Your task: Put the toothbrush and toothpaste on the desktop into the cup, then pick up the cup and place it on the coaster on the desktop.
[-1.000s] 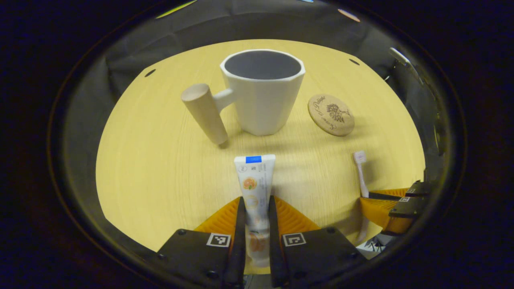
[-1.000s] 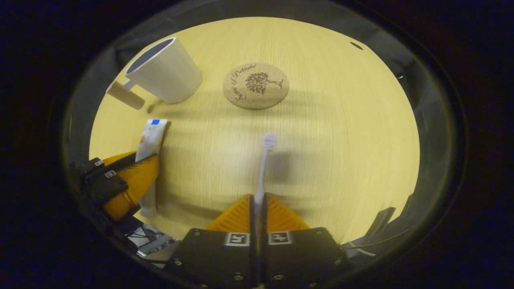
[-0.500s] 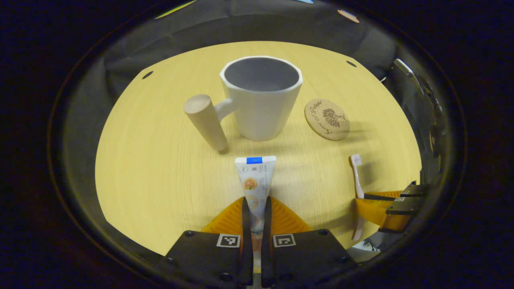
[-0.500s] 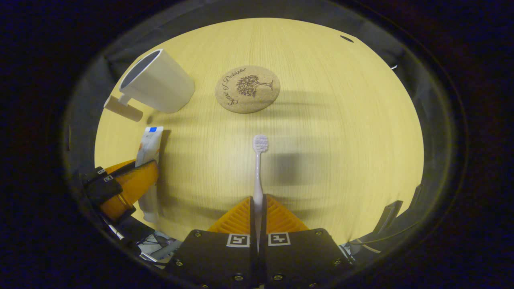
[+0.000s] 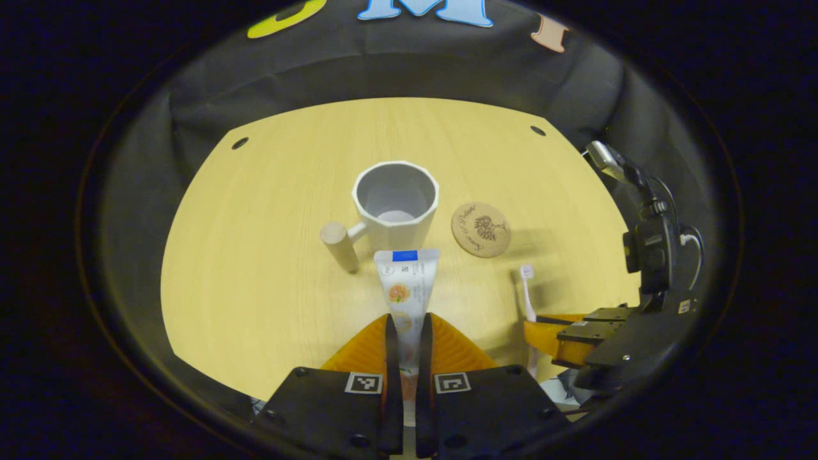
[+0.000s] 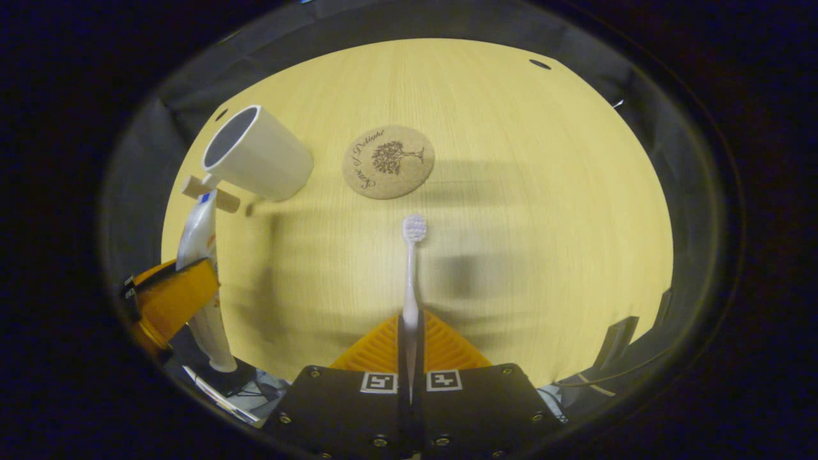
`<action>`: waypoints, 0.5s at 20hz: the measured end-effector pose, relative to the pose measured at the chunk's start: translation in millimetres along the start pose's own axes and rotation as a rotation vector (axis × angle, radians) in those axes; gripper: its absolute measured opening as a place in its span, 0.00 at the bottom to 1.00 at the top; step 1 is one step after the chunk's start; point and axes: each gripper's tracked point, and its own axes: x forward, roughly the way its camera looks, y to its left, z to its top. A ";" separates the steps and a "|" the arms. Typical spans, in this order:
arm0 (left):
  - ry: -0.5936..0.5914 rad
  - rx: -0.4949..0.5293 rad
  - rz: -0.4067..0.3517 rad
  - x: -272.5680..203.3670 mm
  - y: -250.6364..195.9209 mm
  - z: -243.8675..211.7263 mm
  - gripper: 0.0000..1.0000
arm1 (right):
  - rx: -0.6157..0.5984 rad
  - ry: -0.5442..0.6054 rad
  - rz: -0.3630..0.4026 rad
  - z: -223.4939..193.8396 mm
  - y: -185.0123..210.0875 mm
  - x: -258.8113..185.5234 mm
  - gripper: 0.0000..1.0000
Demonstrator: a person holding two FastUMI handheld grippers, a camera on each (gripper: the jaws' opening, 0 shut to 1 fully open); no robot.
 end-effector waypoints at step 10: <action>-0.150 0.002 -0.048 -43.9 -4.4 87.0 0.14 | 0.029 -0.033 0.023 6.9 2.2 -10.5 0.02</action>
